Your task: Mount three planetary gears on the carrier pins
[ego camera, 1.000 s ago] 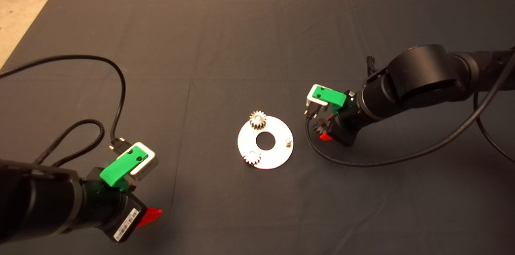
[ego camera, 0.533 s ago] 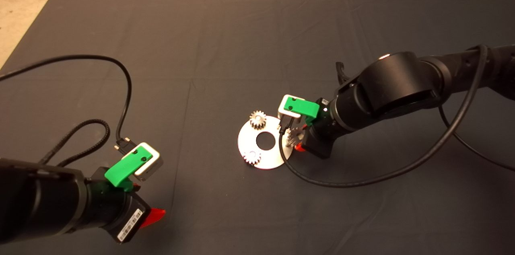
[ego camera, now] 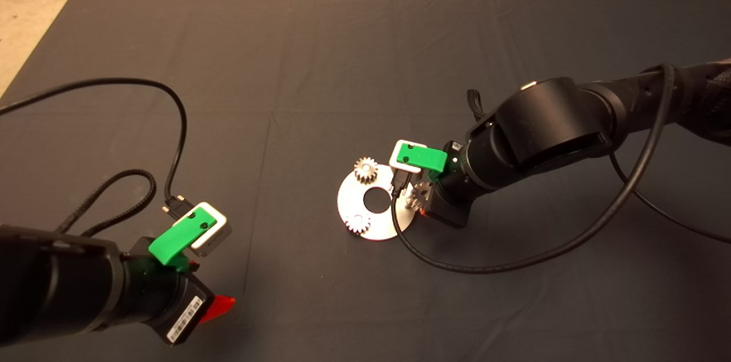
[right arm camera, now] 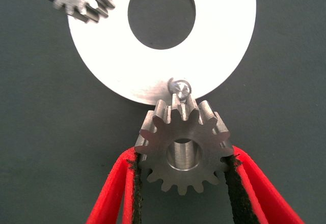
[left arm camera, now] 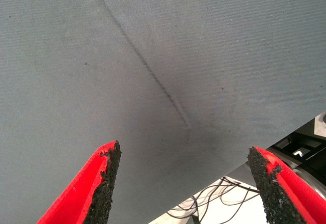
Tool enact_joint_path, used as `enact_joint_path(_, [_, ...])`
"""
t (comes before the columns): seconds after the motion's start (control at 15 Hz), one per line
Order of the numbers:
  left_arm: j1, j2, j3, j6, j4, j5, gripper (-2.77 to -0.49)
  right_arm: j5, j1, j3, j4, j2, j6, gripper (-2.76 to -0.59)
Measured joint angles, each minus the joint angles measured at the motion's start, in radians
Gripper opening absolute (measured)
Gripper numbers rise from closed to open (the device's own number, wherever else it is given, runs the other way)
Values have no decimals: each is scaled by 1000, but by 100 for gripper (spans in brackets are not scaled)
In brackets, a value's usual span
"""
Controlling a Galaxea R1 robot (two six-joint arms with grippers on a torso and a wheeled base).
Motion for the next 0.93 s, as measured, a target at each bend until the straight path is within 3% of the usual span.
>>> enact_joint_path(0.13, [0, 0, 0, 0, 0, 0, -153, -15, 0, -17, 0, -1, 0, -246])
enact_joint_path(0.2, [0, 4, 0, 0, 0, 0, -153, -15, 0, -21, 0, -1, 0, -246])
enact_joint_path(0.73, [0, 14, 0, -1, 0, -2, -153, -5, -6, -56, 0, 30, -1, -246])
enact_joint_path(0.93, [0, 17, 0, -1, 0, -2, -153, -1, -40, -66, 0, 34, -1, -246])
